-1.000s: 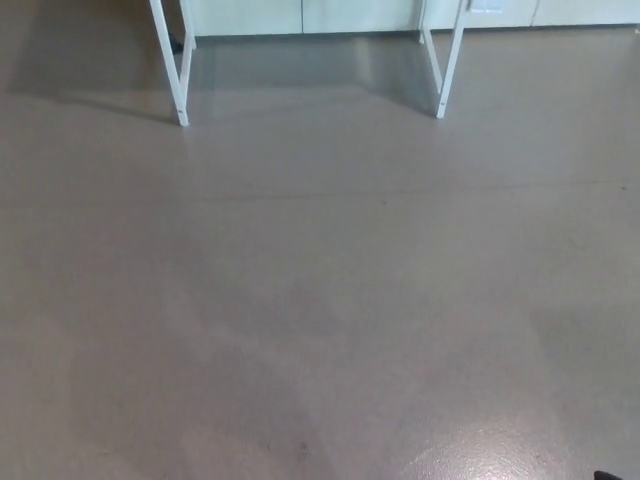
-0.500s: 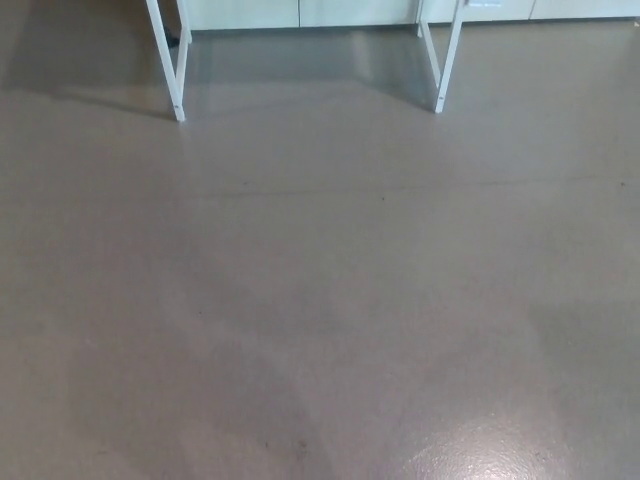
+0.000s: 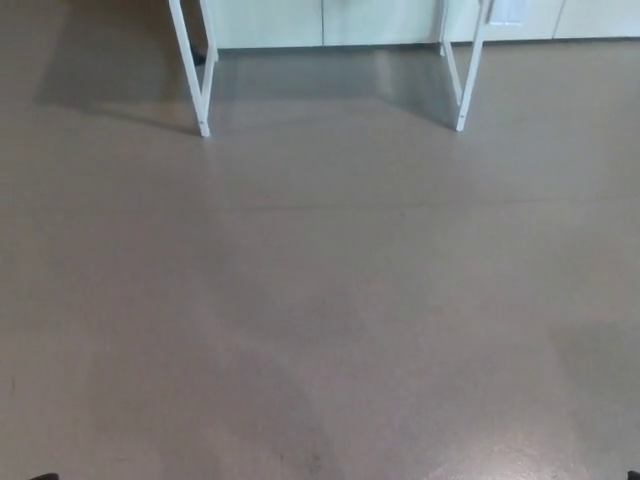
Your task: The robot walk towards a table in front and uses its left hand to pick up the pot from the base and places it on the table
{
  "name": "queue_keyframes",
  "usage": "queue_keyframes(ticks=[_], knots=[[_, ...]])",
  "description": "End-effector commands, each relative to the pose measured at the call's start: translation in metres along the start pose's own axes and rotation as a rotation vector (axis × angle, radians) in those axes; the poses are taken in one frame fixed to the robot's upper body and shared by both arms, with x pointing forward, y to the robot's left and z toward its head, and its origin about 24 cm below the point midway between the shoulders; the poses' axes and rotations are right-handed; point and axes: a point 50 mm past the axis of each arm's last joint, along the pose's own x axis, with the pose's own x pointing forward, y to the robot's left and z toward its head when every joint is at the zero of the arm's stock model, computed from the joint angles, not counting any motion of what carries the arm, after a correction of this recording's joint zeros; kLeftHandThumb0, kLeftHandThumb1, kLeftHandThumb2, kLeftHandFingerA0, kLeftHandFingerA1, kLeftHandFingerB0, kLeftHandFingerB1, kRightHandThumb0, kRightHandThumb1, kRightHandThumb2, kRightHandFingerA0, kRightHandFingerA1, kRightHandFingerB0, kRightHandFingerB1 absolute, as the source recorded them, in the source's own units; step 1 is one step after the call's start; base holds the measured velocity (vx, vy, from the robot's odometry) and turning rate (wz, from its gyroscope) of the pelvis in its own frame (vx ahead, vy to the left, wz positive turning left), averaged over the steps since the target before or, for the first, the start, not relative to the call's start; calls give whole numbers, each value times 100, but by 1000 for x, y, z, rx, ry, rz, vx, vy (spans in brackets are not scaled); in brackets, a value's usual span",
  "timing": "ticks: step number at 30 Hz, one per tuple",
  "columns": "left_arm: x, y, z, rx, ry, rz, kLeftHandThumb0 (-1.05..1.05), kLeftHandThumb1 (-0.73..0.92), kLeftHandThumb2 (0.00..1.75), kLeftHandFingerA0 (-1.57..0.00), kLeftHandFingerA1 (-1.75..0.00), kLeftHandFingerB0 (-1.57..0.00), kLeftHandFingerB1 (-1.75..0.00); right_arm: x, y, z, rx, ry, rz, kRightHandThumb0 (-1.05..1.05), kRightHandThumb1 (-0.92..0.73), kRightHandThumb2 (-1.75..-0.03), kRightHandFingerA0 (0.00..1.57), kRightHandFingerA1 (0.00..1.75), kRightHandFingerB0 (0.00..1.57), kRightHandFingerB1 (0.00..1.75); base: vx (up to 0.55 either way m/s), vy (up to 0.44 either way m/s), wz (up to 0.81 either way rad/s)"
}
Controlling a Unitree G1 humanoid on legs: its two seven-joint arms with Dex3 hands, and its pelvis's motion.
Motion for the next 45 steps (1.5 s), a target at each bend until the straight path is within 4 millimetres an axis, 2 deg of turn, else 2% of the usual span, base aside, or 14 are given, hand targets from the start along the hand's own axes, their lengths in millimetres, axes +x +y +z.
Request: queue_keyframes(ticks=[1,4,5,10,12,21,34,36,40,41,42,43,45], knots=[[1,7,11,22,-40,21,-36,47,65,-37,-39,-29,-38,6,0,5,-7,-21,-6,-20,-89,-70,17,36,10,25,29,160,-6],[1,7,11,22,-40,21,-36,47,65,-37,-39,-29,-38,6,0,4,-7,-22,-7,-20,-89,-70,17,36,10,25,162,292,-42],[2,2,12,11,-34,12,-25,56,57,-41,-34,-31,-31,9,-3,7,2,-26,-9,-21,-87,-71,14,36,10,24,544,535,-10],[1,1,11,21,-29,11,-25,56,57,-41,-34,-30,-31,9,-2,7,-1,-26,-5,-21,-87,-71,15,37,10,24,252,285,-2],[-4,4,4,48,-2,9,-25,58,57,-40,-34,-30,-31,5,1,3,-23,-19,21,-19,-88,-71,15,37,9,24,181,43,5],[-3,7,7,68,-4,3,-26,57,57,-39,-33,-30,-31,8,3,6,-36,-24,28,-21,-89,-71,17,38,8,26,222,-124,9],[-11,15,-10,33,36,41,-27,57,57,-45,-35,-30,-31,-5,8,-9,-77,9,39,-19,-89,-68,21,39,8,28,242,9,0],[-21,19,-23,30,60,55,-27,56,57,-45,-35,-32,-31,-11,12,-17,-83,27,58,-16,-86,-70,21,41,6,29,275,175,-7],[-23,20,-24,32,65,62,-28,56,57,-45,-35,-32,-31,-12,13,-19,-86,29,60,-16,-86,-69,22,41,7,30,347,271,-13],[-23,21,-25,35,67,65,-27,55,56,-45,-35,-34,-32,-12,14,-19,-90,30,57,-6,-82,-68,24,41,6,31,233,153,14],[-24,23,-25,38,70,69,-27,55,56,-45,-35,-34,-32,-12,15,-20,-95,32,54,-6,-82,-68,24,41,6,31,198,131,2],[-24,24,-26,35,74,79,-33,45,63,-39,-39,-31,-38,-13,16,-20,-88,33,51,-2,-79,-65,23,41,6,30,153,100,8],[-24,26,-27,35,81,83,-26,52,57,-37,-34,-31,-32,-14,17,-22,-99,32,57,-1,-77,-64,20,40,5,30,167,59,9]])
